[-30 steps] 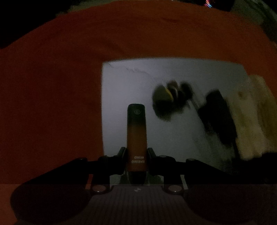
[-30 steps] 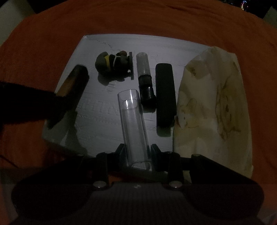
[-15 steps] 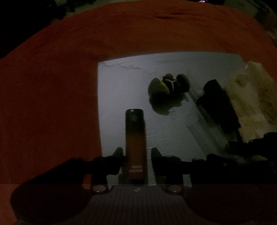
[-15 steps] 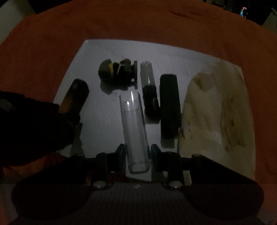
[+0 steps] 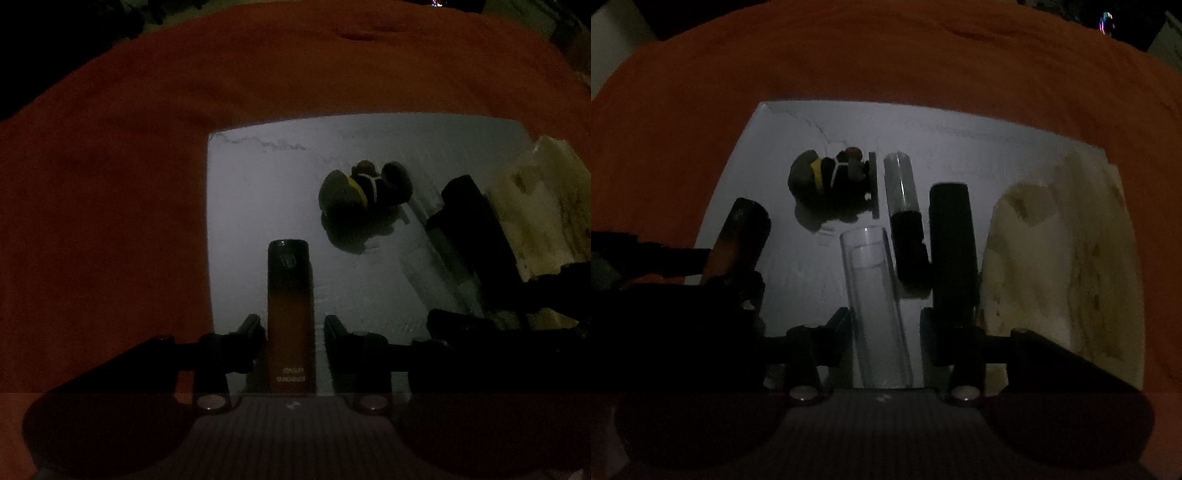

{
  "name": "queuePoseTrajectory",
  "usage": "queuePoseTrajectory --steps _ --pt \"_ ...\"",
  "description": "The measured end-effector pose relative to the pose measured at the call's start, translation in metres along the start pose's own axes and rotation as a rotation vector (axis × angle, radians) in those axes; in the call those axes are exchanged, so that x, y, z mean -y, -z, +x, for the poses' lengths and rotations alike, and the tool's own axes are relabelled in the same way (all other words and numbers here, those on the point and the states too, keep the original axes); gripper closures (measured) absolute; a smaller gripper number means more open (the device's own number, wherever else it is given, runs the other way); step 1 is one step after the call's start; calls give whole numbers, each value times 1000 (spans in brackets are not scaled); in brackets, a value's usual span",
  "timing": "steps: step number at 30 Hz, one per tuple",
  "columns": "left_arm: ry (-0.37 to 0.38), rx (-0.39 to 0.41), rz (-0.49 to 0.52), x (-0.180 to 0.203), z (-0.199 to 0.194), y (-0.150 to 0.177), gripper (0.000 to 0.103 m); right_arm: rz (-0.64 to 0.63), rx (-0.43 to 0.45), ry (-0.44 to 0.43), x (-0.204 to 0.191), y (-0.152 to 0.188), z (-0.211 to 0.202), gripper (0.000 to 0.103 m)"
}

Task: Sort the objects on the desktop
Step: 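Lift the brown bottle and glass tube and carry both over the box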

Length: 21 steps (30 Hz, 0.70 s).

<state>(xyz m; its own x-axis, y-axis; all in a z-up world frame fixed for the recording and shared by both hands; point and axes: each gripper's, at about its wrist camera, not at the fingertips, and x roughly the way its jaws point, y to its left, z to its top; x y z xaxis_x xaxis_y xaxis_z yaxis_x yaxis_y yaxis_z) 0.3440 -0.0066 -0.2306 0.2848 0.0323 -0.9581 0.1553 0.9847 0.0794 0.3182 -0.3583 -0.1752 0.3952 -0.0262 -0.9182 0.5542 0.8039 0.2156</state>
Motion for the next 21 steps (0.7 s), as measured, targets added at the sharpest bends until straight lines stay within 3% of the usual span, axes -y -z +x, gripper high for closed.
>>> queuePoseTrajectory --steps 3,5,10,21 --pt "10 15 2 -3 1 2 70 -44 15 8 -5 -2 1 59" --pt "24 31 14 -4 0 3 82 -63 14 12 -7 -2 2 69" --pt "20 92 35 -5 -9 8 82 -91 47 28 -13 3 -7 71" --pt "66 190 68 -8 -69 -1 82 -14 140 -73 -7 -5 -61 71"
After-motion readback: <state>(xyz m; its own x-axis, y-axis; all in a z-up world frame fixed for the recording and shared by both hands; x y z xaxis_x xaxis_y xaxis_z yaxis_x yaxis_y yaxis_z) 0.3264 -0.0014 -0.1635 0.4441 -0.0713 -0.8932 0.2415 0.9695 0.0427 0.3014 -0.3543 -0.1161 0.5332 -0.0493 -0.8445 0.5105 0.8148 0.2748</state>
